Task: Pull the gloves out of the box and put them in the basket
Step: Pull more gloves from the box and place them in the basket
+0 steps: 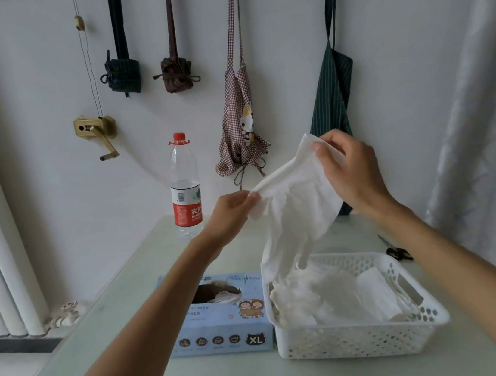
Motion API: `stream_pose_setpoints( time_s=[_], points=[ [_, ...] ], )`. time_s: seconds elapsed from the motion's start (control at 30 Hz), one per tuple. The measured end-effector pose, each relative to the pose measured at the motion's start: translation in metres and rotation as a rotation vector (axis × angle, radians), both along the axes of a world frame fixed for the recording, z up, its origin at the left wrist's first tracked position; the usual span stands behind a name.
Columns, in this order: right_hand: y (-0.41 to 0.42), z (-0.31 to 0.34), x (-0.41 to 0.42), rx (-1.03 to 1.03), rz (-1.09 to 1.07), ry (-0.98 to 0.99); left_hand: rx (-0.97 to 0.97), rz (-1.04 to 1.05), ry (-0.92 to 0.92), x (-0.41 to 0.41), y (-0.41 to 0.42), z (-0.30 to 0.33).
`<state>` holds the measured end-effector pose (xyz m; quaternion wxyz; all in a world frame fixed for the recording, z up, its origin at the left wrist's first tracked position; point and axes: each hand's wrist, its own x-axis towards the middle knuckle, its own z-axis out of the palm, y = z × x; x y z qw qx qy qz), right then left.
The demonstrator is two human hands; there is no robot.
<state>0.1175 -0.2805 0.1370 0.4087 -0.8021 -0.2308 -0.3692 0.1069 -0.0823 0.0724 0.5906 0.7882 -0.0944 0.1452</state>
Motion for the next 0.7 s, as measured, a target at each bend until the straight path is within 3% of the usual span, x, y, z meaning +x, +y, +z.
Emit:
stream_pose_setpoints(
  time_s=[0.17, 0.37, 0.53, 0.63, 0.7],
  points=[
    [-0.011, 0.005, -0.009, -0.173, -0.147, -0.225, -0.232, 0.014, -0.002, 0.004, -0.036, -0.001],
    [-0.010, 0.002, -0.017, -0.186, -0.127, -0.226, -0.290, 0.159, -0.208, 0.000, -0.049, -0.011],
    [-0.006, -0.017, -0.017, 0.216, 0.037, 0.031, 0.077, 0.481, -0.425, 0.000, -0.023, -0.008],
    [-0.022, -0.056, -0.009, 0.407, 0.020, 0.272, 0.292, 0.448, -0.409, 0.009, -0.028, -0.022],
    [-0.040, -0.092, -0.001, 0.388, -0.093, 0.402, 0.466, 0.357, -0.320, 0.024, -0.040, -0.050]
  ],
)
